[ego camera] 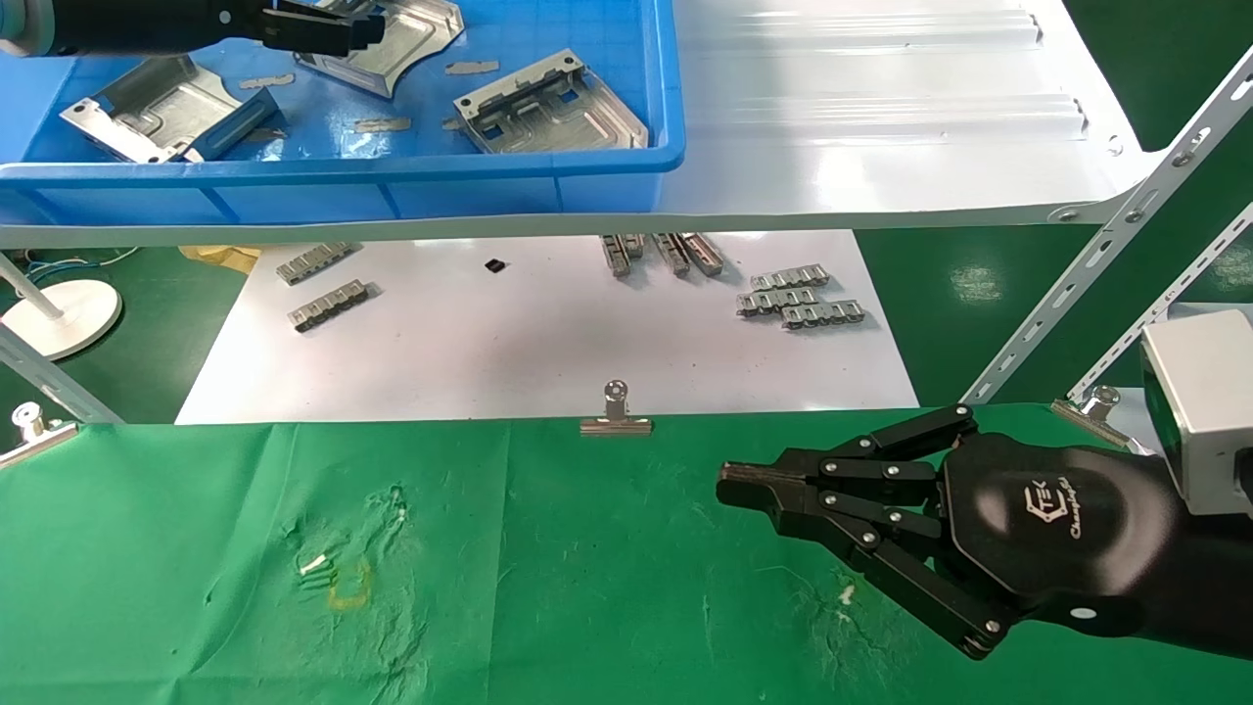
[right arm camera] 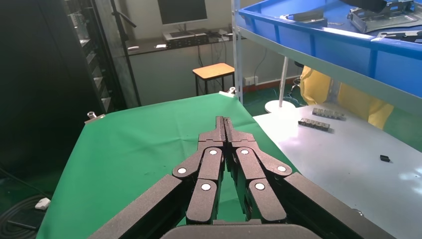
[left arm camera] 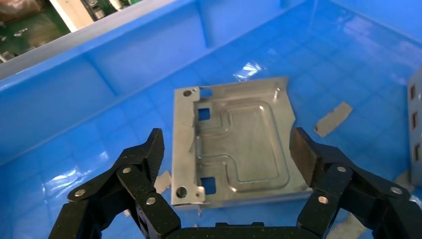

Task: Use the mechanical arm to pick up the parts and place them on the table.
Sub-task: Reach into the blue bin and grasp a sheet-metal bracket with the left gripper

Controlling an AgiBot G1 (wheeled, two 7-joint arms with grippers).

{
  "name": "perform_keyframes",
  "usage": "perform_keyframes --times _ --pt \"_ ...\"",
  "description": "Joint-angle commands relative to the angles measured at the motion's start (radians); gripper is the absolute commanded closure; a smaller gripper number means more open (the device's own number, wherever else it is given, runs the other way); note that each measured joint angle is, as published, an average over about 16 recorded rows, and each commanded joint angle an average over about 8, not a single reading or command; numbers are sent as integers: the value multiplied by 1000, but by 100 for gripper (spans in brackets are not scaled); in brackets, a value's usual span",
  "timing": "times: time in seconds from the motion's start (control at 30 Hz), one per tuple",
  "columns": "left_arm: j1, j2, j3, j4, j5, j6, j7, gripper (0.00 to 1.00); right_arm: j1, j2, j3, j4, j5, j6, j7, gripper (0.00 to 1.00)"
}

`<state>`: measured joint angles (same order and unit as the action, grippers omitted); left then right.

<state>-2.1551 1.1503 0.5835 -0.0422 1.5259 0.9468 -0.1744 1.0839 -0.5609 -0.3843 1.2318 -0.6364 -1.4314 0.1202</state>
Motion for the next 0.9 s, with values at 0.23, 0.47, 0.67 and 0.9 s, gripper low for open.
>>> perform_keyframes --times 0.23,0.47,0.67,0.9 --pt "9 4 -6 25 -9 -41 5 100 0 0 0 0 0 0 0 100" --pt "22 11 -11 30 -15 -74 19 100 0 0 0 0 0 0 0 100" --pt "29 17 -14 37 -18 -115 20 100 0 0 0 0 0 0 0 100" --pt "35 22 -18 43 -24 -159 15 100 0 0 0 0 0 0 0 67"
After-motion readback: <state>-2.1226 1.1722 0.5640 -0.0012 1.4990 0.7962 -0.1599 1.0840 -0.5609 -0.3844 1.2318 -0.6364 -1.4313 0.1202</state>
